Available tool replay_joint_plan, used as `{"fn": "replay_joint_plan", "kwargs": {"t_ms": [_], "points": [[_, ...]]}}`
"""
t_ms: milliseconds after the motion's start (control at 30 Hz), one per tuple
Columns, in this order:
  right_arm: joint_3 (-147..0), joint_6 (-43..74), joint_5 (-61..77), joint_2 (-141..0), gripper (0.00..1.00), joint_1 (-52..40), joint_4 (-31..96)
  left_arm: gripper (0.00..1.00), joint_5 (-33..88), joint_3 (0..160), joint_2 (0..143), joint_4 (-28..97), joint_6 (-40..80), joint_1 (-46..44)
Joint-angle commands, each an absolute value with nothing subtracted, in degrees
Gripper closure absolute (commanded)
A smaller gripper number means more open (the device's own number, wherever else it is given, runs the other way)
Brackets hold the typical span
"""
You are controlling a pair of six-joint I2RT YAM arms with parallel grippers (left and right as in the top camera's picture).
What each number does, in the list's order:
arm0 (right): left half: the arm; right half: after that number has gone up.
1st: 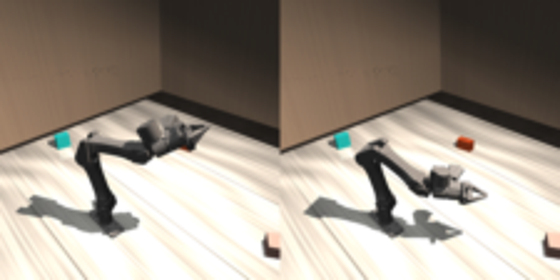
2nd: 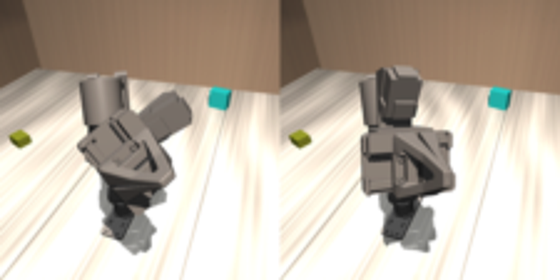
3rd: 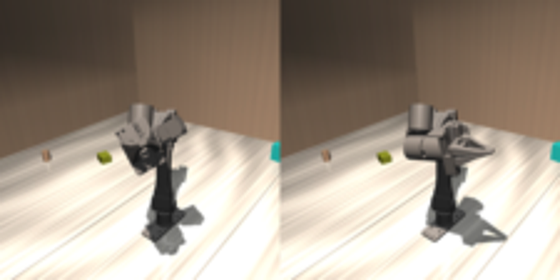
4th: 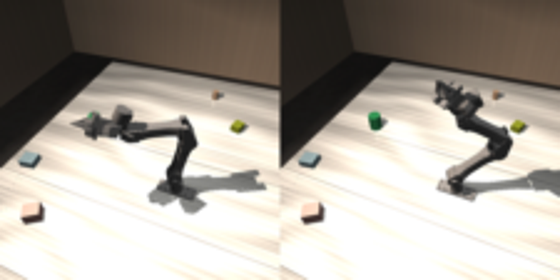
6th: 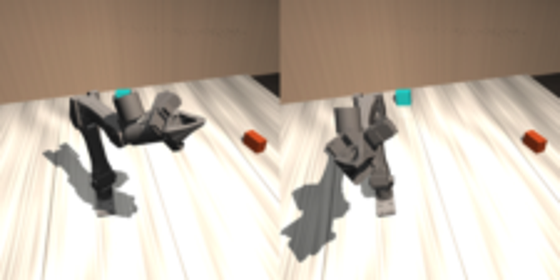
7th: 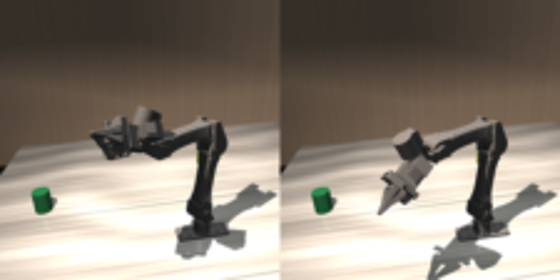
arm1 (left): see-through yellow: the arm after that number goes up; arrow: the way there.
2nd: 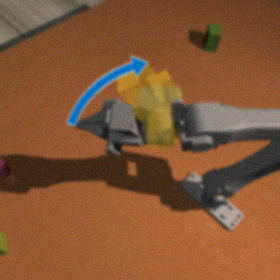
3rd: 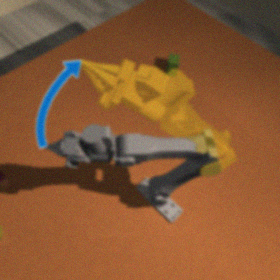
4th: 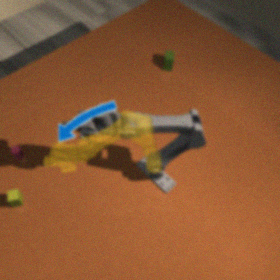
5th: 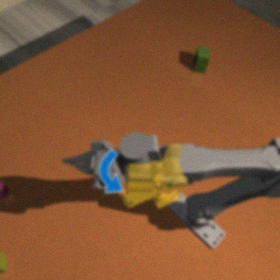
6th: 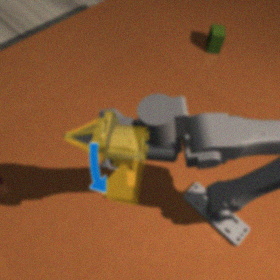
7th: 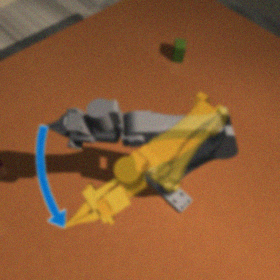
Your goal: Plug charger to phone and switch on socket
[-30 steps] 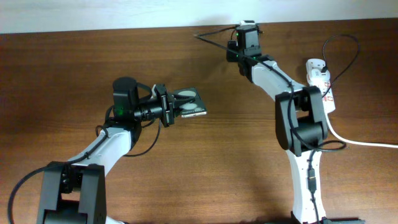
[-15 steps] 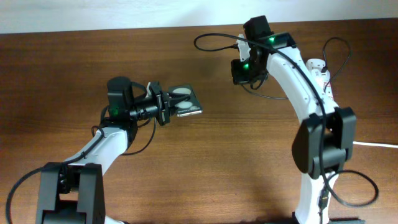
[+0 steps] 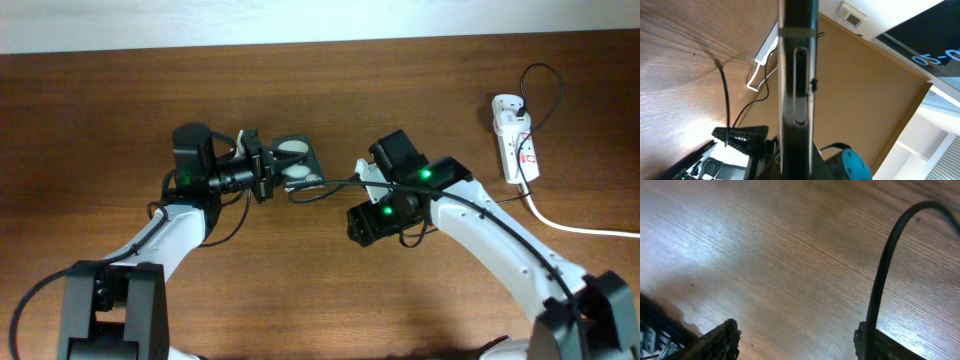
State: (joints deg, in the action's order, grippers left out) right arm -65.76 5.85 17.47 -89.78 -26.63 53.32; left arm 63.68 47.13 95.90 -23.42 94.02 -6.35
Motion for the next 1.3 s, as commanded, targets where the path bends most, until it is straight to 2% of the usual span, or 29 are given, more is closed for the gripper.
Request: {"fn": "replay_joint_plan", "kwargs": {"t_ms": [0, 133, 200, 333, 467, 600, 633, 667, 733, 800, 967, 1200, 1233, 1267], "points": [[-65.56, 9.98, 15.25, -82.0, 0.01, -27.0, 53.25, 1.0, 65.67, 47.88, 95.13, -23.92, 92.88, -6.22], [-65.56, 12.1, 3.6, -74.94, 0.01, -27.0, 54.17, 1.0, 65.82, 47.88, 95.13, -23.92, 92.88, -6.22], [-65.56, 9.5, 3.68, -75.37, 0.01, -27.0, 55.13, 1.0, 65.8, 47.88, 95.13, -23.92, 92.88, -6.22], [-65.56, 13.04, -1.34, -75.37, 0.01, -26.98, 56.53, 1.0, 65.82, 47.88, 95.13, -23.92, 92.86, -6.22], [-65.52, 27.14, -1.41, -84.84, 0.01, -26.96, 50.63, 1.0, 66.11, 47.88, 95.13, -23.92, 92.86, -6.22], [-65.52, 35.11, -0.47, -91.55, 0.01, -25.28, 43.33, 1.0, 66.7, 47.88, 95.13, -22.96, 91.57, -6.22], [-65.52, 36.16, -0.27, -92.27, 0.04, -24.64, 42.78, 1.0, 66.65, 47.88, 95.13, -21.04, 91.5, -6.22], [-65.52, 37.45, -0.49, -92.99, 0.14, -24.62, 42.28, 1.0, 66.54, 47.88, 95.13, -19.55, 90.28, -6.22], [-65.52, 41.67, -0.78, -95.04, 0.22, -24.62, 40.6, 1.0, 66.54, 47.88, 95.13, -19.18, 88.99, -6.22], [-65.54, 49.58, -3.16, -100.95, 0.26, -24.6, 38.26, 1.0, 66.65, 47.88, 95.13, -19.18, 88.51, -6.22], [-65.58, 53.04, -7.88, -105.82, 0.39, -21.93, 33.76, 1.0, 66.59, 47.88, 95.13, -19.18, 88.14, -6.22], [-65.56, 53.01, -2.04, -109.78, 0.43, -20.6, 31.9, 1.0, 65.58, 47.88, 95.13, -19.18, 88.14, -6.22], [-65.56, 53.01, -0.84, -109.78, 0.46, -20.6, 31.92, 1.0, 65.56, 47.88, 95.13, -19.18, 88.14, -6.22], [-65.56, 53.06, -0.6, -109.78, 0.54, -20.6, 32.12, 1.0, 65.54, 47.88, 95.13, -19.18, 88.14, -6.22]]}}
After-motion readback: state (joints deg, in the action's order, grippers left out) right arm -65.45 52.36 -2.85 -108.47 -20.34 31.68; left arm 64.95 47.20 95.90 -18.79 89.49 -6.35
